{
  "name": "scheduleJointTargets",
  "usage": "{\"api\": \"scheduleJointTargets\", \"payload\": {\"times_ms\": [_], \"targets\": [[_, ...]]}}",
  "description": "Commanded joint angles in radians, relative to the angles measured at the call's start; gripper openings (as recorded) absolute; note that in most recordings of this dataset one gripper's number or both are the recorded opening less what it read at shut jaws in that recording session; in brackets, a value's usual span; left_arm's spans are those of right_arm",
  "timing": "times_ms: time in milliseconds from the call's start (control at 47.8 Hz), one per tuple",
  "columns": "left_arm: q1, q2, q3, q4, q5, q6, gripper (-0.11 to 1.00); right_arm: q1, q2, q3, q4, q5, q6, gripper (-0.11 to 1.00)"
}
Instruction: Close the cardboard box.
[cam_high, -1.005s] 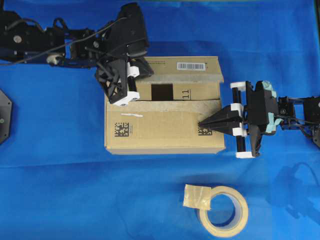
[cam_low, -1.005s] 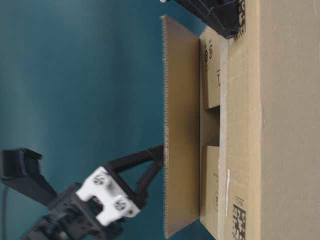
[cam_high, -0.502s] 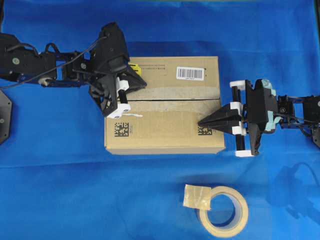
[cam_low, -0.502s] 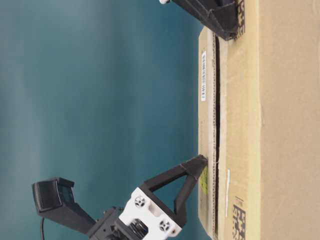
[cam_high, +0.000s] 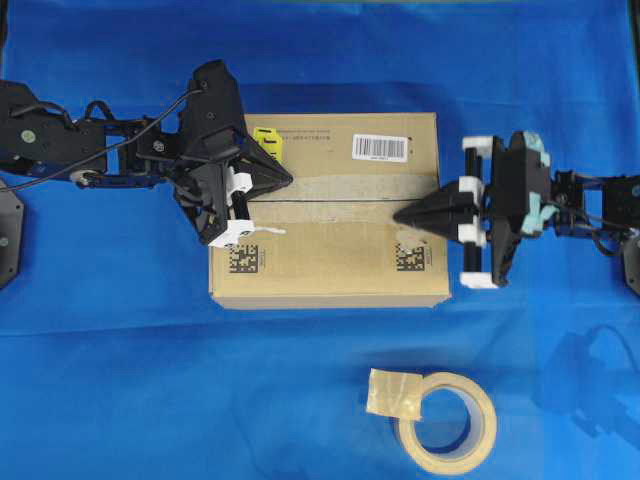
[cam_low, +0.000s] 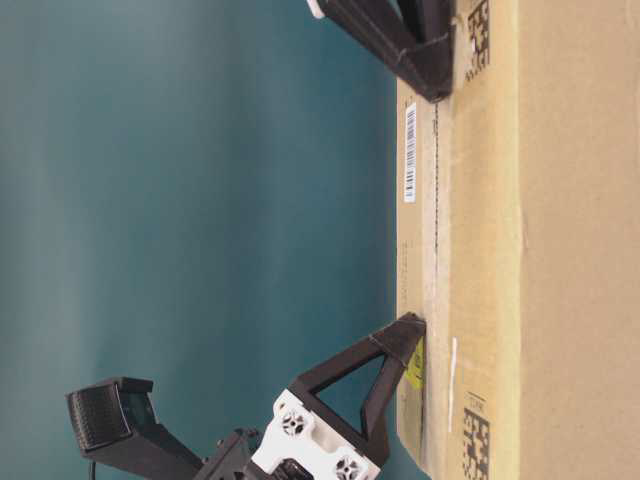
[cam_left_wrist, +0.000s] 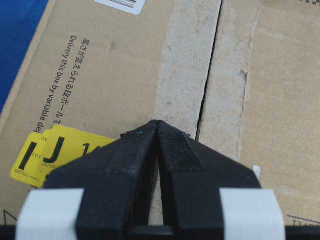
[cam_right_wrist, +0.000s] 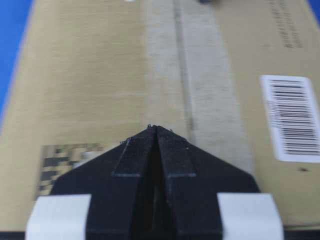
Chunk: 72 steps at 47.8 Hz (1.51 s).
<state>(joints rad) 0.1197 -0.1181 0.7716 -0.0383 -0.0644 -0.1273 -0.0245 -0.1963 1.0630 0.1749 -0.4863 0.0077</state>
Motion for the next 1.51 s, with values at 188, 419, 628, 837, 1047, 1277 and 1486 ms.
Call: {"api": "scheduleJointTargets", "payload": {"times_ms": [188,419,628,837,1047,1277,1486], "targets": [[-0.014,-0.021,0.006,0.000,-0.021,0.000,0.00,-0.044,-0.006,-0.012,0.002,-0.003,-0.002,0.00],[-0.015,-0.021,0.006,-0.002,-0.025,0.000,0.00,-0.046,-0.006,-0.008,0.003,0.000,-0.002,0.00],[-0.018,-0.035,0.014,-0.002,-0.057,0.006,0.00,-0.048,-0.006,-0.006,0.002,0.000,-0.002,0.00],[-0.057,-0.098,0.107,0.003,-0.262,0.037,0.00,-0.046,-0.006,-0.006,0.002,0.000,-0.002,0.00],[-0.067,-0.147,0.225,0.003,-0.451,0.046,0.00,-0.046,-0.006,-0.008,0.003,0.000,-0.002,0.00],[-0.066,-0.118,0.316,0.003,-0.626,0.049,0.00,-0.048,-0.006,-0.006,0.002,0.000,-0.002,0.00],[-0.066,-0.058,0.360,0.002,-0.746,0.049,0.00,-0.046,-0.006,-0.006,0.002,0.000,-0.002,0.00]]}}
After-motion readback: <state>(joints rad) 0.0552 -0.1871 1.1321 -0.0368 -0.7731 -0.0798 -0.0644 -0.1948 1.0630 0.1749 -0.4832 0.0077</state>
